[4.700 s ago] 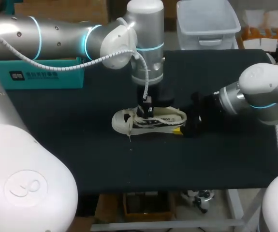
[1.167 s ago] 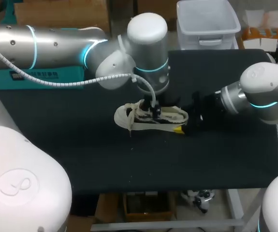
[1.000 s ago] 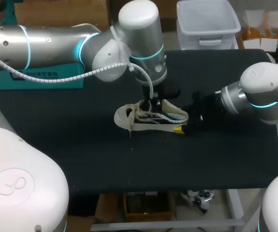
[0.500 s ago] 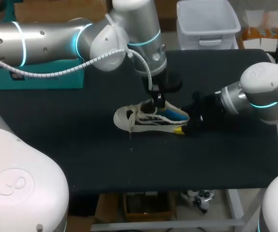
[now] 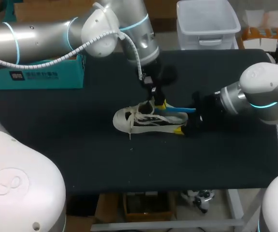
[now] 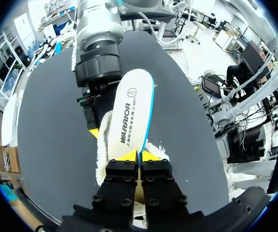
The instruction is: Open the shoe tongue, take the insole out of the shoe, put the insole back into the shoe, and pack the shoe into the shoebox
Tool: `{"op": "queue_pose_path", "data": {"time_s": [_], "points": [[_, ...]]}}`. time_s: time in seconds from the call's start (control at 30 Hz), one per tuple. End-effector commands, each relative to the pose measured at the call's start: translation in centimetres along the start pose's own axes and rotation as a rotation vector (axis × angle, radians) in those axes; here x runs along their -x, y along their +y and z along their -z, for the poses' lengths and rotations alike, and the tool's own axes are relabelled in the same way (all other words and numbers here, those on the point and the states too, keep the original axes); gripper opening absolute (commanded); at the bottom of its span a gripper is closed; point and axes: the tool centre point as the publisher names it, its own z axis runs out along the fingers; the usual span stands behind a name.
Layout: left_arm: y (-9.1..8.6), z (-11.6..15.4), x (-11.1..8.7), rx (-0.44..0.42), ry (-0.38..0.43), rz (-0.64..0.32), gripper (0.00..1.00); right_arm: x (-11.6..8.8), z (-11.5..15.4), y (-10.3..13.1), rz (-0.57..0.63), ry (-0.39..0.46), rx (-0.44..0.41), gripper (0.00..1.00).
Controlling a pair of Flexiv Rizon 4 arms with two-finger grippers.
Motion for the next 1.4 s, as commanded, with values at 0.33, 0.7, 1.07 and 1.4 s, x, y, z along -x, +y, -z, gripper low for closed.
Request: {"op": "queue_pose_path", "data": {"time_s": [0.33,0.7,1.07,1.4], "points": [[-2.7,3.4,-1.9,-0.197,0.100,-0.143,0.00,-0.1,-0.7,-0.8,0.001,0.001,0.003,0.00],[-5.1,7.6,-2.5,-0.396,0.214,-0.297,0.00,-0.2,0.2,-0.8,-0.010,0.004,-0.026,0.04],[-7.0,10.4,-3.3,-0.534,0.272,-0.411,0.00,-1.0,3.1,-1.2,-0.039,0.001,-0.081,1.00],[-6.9,13.0,-4.2,-0.609,0.268,-0.449,0.00,-0.8,8.3,1.6,-0.036,0.011,-0.261,1.00]]}}
